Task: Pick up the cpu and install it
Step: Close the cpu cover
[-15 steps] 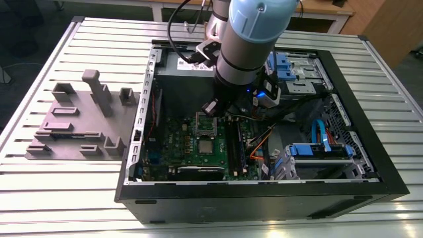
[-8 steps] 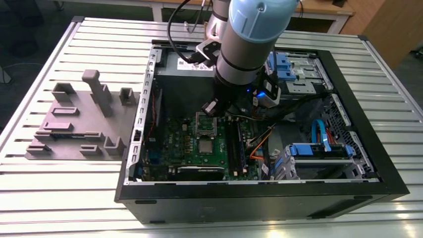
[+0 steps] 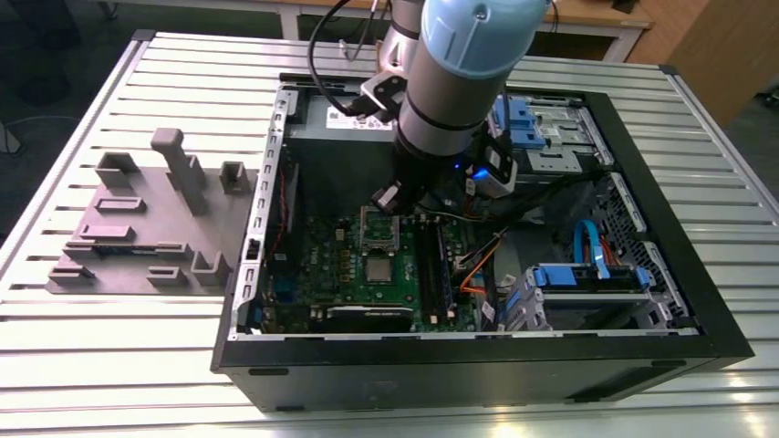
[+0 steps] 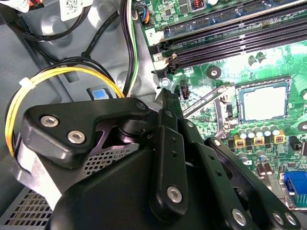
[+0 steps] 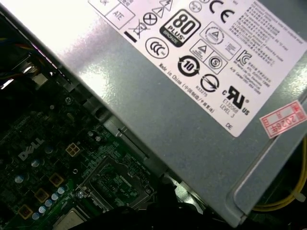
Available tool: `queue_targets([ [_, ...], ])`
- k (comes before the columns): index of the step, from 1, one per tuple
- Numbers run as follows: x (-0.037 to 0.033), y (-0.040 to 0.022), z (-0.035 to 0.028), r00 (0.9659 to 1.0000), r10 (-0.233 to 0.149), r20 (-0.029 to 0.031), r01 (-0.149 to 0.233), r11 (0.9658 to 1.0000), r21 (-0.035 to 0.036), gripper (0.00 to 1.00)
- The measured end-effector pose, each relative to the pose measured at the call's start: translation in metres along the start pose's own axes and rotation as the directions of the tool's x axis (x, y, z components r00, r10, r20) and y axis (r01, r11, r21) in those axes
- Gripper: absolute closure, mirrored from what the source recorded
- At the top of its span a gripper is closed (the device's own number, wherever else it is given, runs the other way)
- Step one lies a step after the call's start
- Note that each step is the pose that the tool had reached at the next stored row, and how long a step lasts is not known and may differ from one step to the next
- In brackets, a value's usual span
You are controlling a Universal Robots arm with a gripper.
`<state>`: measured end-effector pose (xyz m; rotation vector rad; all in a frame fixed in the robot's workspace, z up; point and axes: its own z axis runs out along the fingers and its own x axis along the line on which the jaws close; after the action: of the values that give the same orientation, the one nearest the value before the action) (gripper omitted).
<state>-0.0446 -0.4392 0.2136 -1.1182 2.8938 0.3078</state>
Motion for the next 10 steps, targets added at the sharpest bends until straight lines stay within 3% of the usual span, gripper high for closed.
queue_targets([
  [3,-0.0001,0.0002,-0.0009,1.0,0.0,0.0004,0.0,1.0,-0.0002,0.9],
  [5,-0.0011,0.0062,-0.0268,1.0,0.0,0.0003,0.0,1.0,-0.0002,0.9],
  [10,-0.0013,0.0078,-0.0337,1.0,0.0,0.0003,0.0,1.0,-0.0002,0.9],
])
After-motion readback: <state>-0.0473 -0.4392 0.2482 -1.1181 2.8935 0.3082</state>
